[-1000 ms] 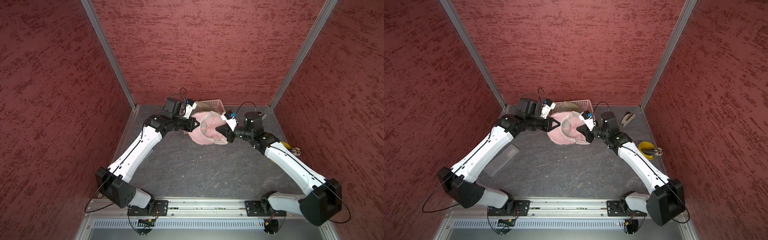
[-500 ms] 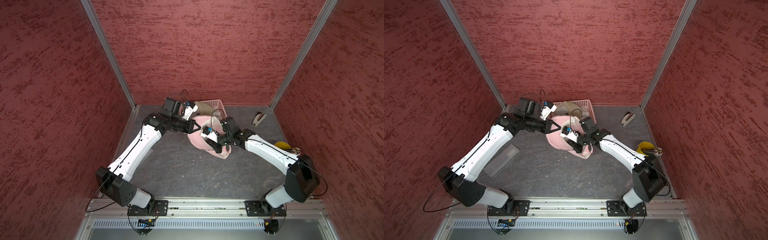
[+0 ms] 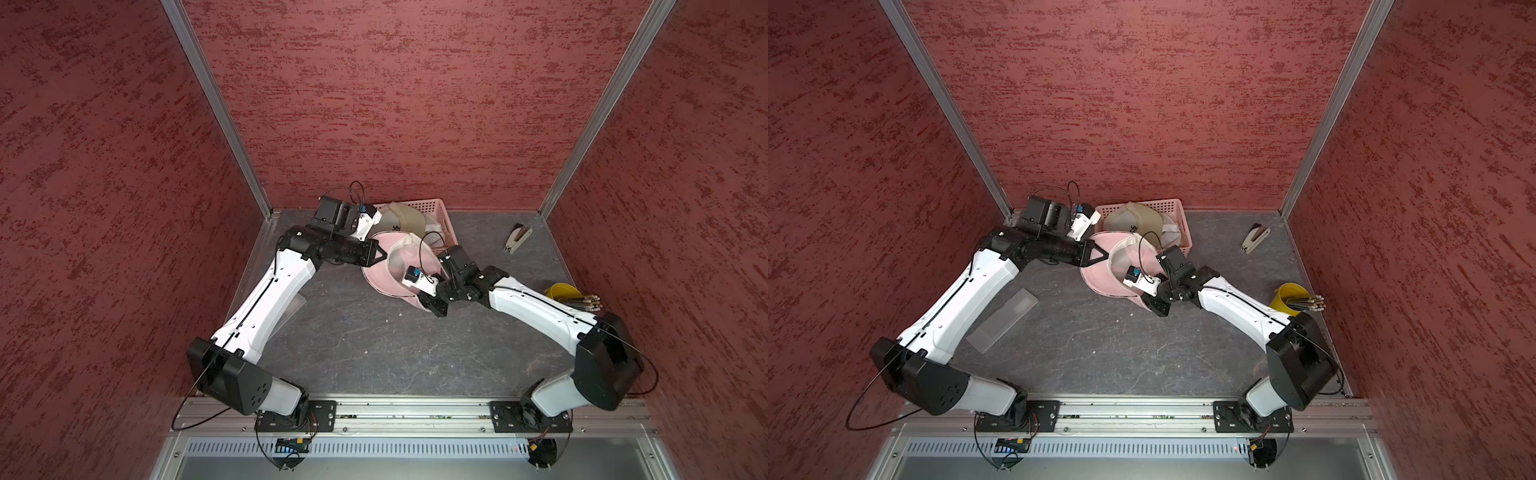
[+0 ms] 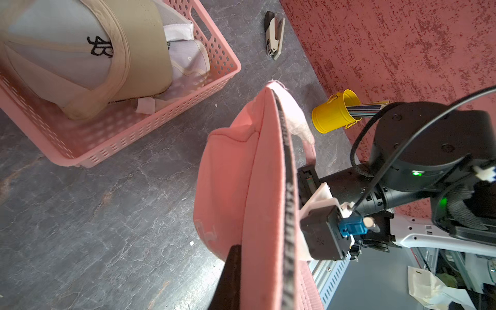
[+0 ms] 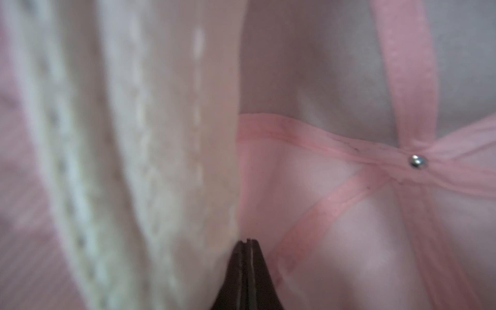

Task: Turn the baseball cap inside out
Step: Turn over the baseball cap.

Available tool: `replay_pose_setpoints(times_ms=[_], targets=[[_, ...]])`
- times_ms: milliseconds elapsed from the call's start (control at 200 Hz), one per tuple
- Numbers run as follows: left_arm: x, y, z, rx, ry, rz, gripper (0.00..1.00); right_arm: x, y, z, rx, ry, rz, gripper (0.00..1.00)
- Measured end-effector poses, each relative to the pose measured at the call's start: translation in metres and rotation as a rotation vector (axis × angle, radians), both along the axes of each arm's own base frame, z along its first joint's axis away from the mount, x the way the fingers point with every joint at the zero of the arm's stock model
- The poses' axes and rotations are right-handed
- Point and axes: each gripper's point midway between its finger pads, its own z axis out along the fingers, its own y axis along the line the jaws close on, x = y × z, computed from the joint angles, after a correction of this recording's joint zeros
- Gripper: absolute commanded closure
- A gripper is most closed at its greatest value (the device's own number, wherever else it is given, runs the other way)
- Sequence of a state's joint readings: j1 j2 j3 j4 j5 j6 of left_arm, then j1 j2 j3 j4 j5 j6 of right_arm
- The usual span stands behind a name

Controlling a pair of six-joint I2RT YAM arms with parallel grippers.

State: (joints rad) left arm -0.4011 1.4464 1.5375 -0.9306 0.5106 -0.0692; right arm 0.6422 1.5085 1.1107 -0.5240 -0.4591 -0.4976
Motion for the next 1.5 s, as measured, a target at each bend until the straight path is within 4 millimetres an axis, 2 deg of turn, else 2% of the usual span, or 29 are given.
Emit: replay_pose_setpoints(times_ms=[150, 220, 331, 486, 661, 726, 851, 1042, 1122, 1212, 1327, 1503], targets=[[-0.008, -0.008, -0.003, 0.056, -0.044, 0.000, 1.00, 0.031, -0.006, 0.021, 0.008, -0.080, -0.175, 0.94], [-0.010, -0.011, -0.006, 0.070, -0.062, 0.014, 1.00, 0.048, -0.005, 0.036, 0.041, -0.112, -0.261, 0.95], [-0.012, -0.012, -0.008, 0.072, -0.085, 0.039, 1.00, 0.065, 0.001, 0.061, 0.140, -0.132, -0.355, 1.00], [-0.009, -0.018, -0.002, 0.053, -0.118, 0.060, 1.00, 0.083, 0.014, 0.082, 0.279, -0.113, -0.444, 1.00], [-0.006, -0.023, -0.001, 0.034, -0.130, 0.071, 1.00, 0.116, 0.020, 0.107, 0.468, -0.115, -0.611, 1.00], [-0.004, -0.025, -0.003, 0.024, -0.134, 0.076, 1.00, 0.129, 0.015, 0.119, 0.539, -0.125, -0.684, 1.00], [-0.001, -0.027, 0.001, -0.011, -0.156, 0.098, 1.00, 0.148, 0.001, 0.129, 0.664, -0.114, -0.820, 1.00], [-0.007, -0.026, -0.006, -0.021, -0.137, 0.102, 1.00, 0.181, -0.053, 0.133, 0.754, -0.146, -1.075, 1.00], [-0.007, -0.025, -0.004, -0.031, -0.146, 0.111, 1.00, 0.185, -0.065, 0.131, 0.737, -0.164, -1.123, 1.00], [-0.005, -0.022, 0.000, -0.035, -0.158, 0.130, 1.00, 0.180, -0.067, 0.132, 0.702, -0.182, -1.109, 1.00], [-0.001, -0.016, 0.003, -0.040, -0.160, 0.160, 1.00, 0.164, -0.065, 0.134, 0.641, -0.205, -1.035, 1.00], [0.007, -0.006, 0.004, -0.028, -0.164, 0.198, 1.00, 0.135, -0.057, 0.135, 0.524, -0.205, -0.871, 0.92]])
